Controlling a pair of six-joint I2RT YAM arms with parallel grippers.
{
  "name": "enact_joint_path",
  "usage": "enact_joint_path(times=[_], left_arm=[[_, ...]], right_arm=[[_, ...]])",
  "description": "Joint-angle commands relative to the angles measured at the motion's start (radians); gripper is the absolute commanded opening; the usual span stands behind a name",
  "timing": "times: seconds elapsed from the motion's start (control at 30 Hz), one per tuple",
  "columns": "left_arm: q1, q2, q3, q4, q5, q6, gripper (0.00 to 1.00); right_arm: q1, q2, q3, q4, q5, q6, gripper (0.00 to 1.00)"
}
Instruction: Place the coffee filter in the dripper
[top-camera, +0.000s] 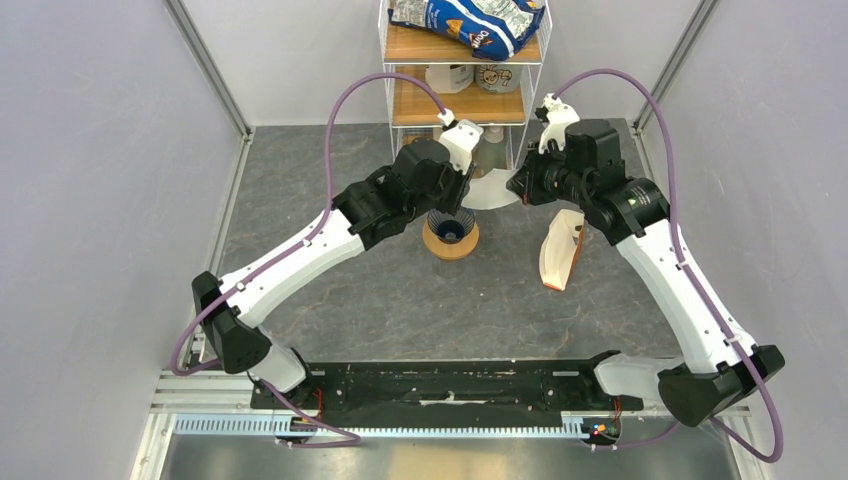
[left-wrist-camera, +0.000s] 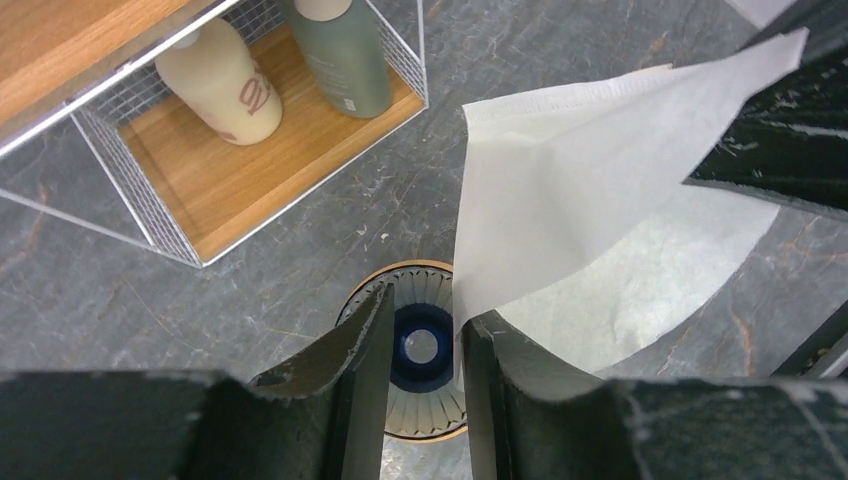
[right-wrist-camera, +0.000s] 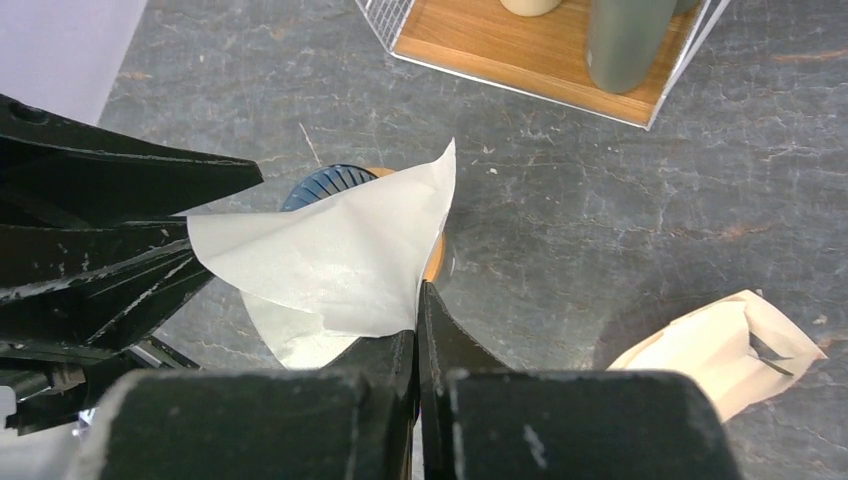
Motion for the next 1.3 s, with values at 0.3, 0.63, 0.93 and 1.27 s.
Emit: enact_joint_path(times=[0.3, 0.63, 0.93, 1.27], left_arm=[[0.021, 0.012, 0.019, 0.110, -0.020, -0.320, 0.38], [0.060, -0.004, -0.063, 0.238, 0.037, -0.437, 0.42], [0.082, -0.021, -0.119, 0.358, 0.071, -0.465, 0.36], [0.085, -0.027, -0.135, 0.367, 0.088, -0.468, 0.33]], right_arm=[[-0.001, -0.017, -0.036, 0.127, 0.030, 0.114, 0.00], [0.000, -0.014, -0.052, 0.164, 0.016, 0.168, 0.00], [-0.002, -0.008, -0.049, 0.166, 0.001, 0.185, 0.00], [-0.001, 0.001, -0.048, 0.169, -0.018, 0.187, 0.00]])
